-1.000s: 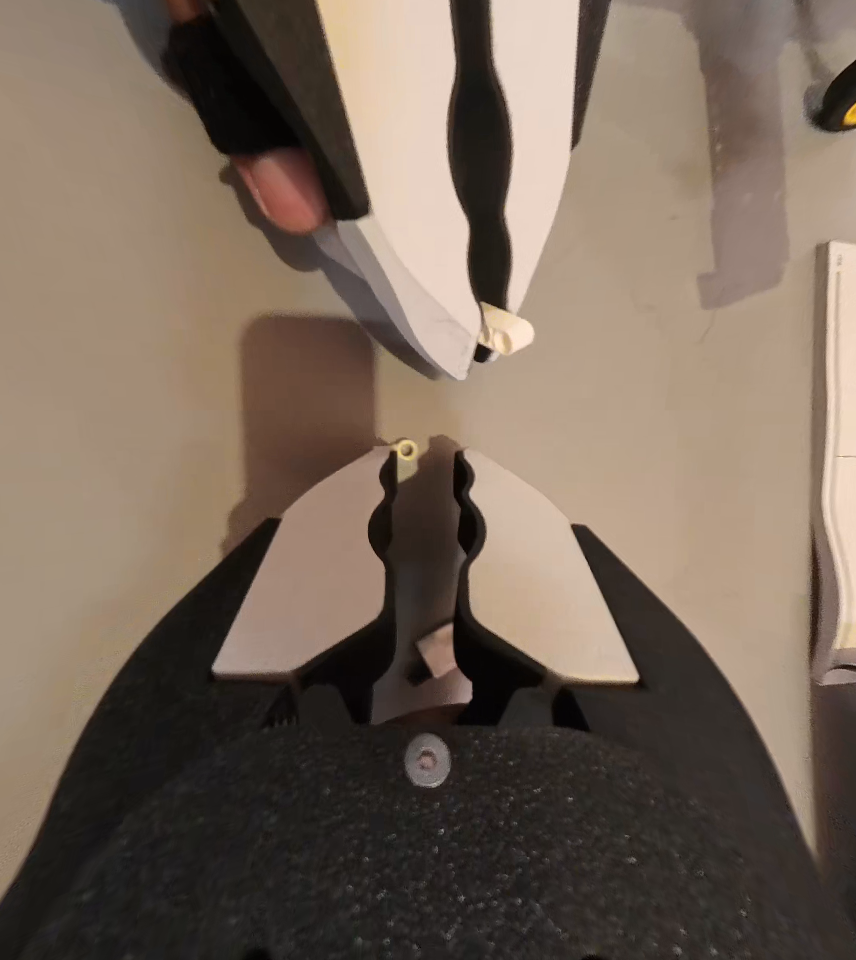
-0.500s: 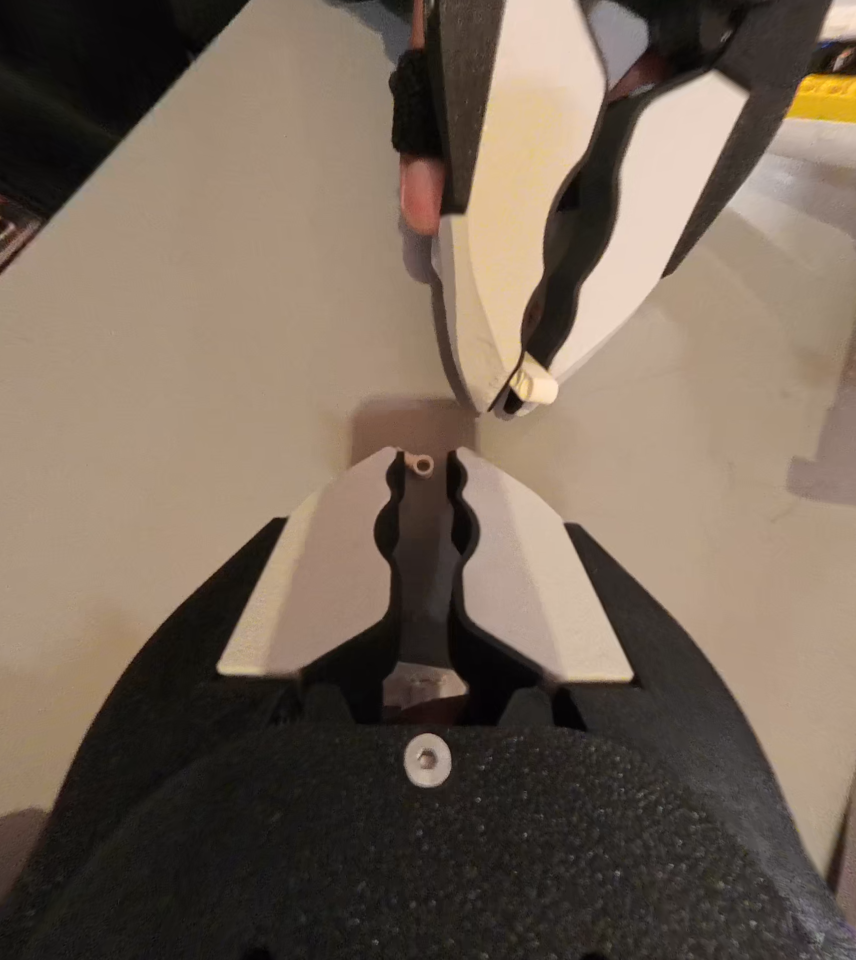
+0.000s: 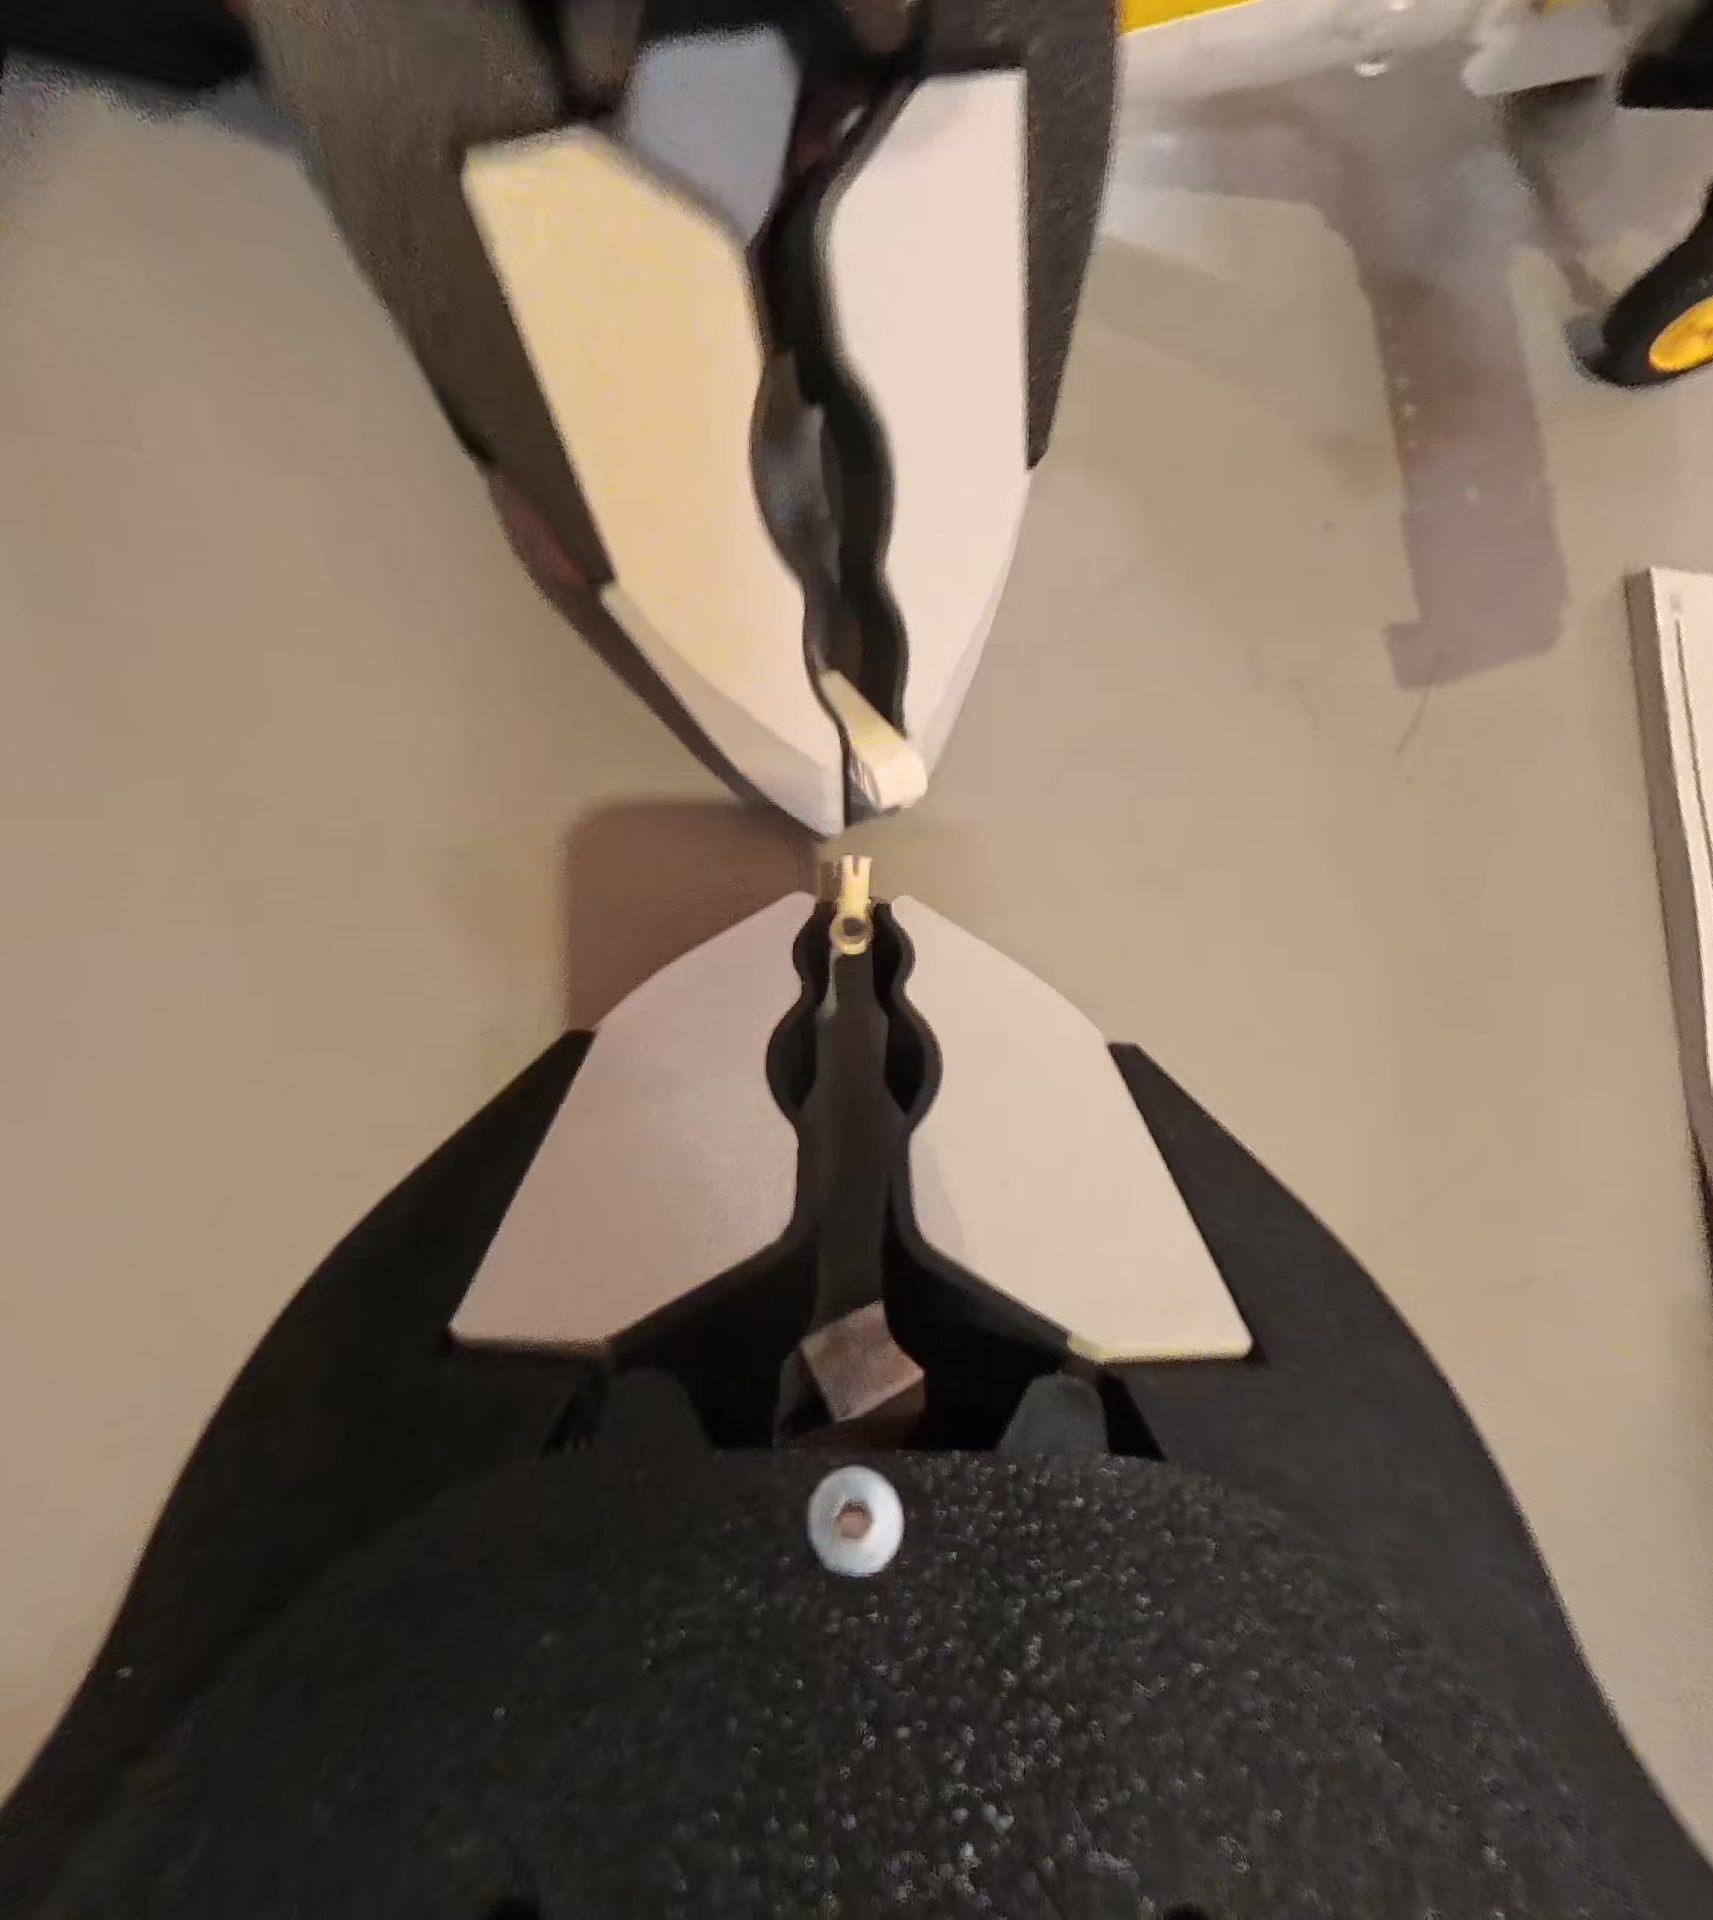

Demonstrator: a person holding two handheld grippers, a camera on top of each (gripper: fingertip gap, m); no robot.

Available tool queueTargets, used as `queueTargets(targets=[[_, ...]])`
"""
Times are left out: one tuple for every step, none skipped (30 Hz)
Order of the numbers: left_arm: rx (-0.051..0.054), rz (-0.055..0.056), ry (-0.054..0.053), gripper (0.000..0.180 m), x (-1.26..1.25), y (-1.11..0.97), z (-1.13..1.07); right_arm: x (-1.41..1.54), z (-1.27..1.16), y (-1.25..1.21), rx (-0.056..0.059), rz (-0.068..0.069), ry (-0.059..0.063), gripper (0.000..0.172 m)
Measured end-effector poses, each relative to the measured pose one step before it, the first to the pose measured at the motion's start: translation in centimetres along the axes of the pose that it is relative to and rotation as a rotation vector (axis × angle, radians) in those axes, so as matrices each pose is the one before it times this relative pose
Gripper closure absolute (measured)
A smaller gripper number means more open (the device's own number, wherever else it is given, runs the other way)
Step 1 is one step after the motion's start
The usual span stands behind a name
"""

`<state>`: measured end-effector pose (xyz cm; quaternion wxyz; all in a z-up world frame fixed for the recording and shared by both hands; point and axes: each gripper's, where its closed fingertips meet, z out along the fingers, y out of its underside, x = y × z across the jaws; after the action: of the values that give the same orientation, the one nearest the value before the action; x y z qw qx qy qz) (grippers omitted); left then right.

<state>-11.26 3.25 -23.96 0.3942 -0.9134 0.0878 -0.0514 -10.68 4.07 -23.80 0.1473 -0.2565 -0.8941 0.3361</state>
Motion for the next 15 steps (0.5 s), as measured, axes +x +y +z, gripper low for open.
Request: queueTargets(targets=[[-0.0063,0.0071,-0.0346,0.172,-0.191,-0.061,0.195,-0.147,-0.206,-0.3,0.0165,0.0524,-0.0048,0.164],[0.0002,-0.0007,-0.0271,0.172,-0.152,-0.154,0.14,-0.189,-0.216,-0.304,0.0177,0.0489,-0.0085,0.164],[0.011,-0.0005,-0.0179,0.172,-0.064,-0.286,0.061,0.109,-0.214,-0.311,0.0191,0.0452,0.0114,0.164],[0.0159,-0.0053,-0.0115,0.172,-0.04,-0.348,0.009,0.167,-0.183,-0.188,0.0126,0.044,0.0141,0.164],[0.0147,-0.0072,-0.0129,0.172,-0.113,-0.312,-0.018,0.131,-0.146,-0.116,0.0086,0.0456,0.0081,0.164],[0.0112,-0.0037,-0.0164,0.172,-0.181,-0.222,0.012,0.11,-0.123,-0.235,0.0206,0.0454,0.0049,0.164],[0.0091,-0.0011,-0.0147,0.172,-0.166,-0.168,0.011,0.103,-0.106,-0.159,0.0174,0.0527,0.0,0.164],[0.0067,-0.001,-0.0082,0.172,-0.083,-0.119,0.037,-0.024,-0.029,0.016,0.005,0.0484,-0.0109,0.164],[0.0064,0.0023,-0.0027,0.172,0.036,-0.101,0.042,0.068,-0.05,-0.135,0.0174,0.039,-0.0032,0.164],[0.004,0.0051,-0.0066,0.172,0.016,-0.071,0.068,0.154,-0.017,-0.064,0.013,0.0332,0.0009,0.164],[-0.003,0.0099,-0.0147,0.172,-0.074,0.029,0.093,0.085,0.007,0.08,0.0002,0.0282,-0.0052,0.164],[0.0003,0.0127,-0.016,0.172,-0.079,-0.026,0.057,0.084,-0.032,-0.089,0.0115,0.0297,-0.0051,0.164],[0.0042,0.0105,-0.0129,0.172,-0.064,-0.082,0.013,0.018,-0.026,-0.02,0.0067,0.0246,-0.0102,0.164],[0.0067,0.0076,-0.0144,0.172,-0.115,-0.113,-0.013,0.066,-0.053,-0.065,0.0099,0.025,-0.0075,0.164],[0.0088,0.0102,-0.0164,0.172,-0.139,-0.127,-0.025,0.069,-0.061,-0.143,0.0147,0.0308,-0.0079,0.164]])
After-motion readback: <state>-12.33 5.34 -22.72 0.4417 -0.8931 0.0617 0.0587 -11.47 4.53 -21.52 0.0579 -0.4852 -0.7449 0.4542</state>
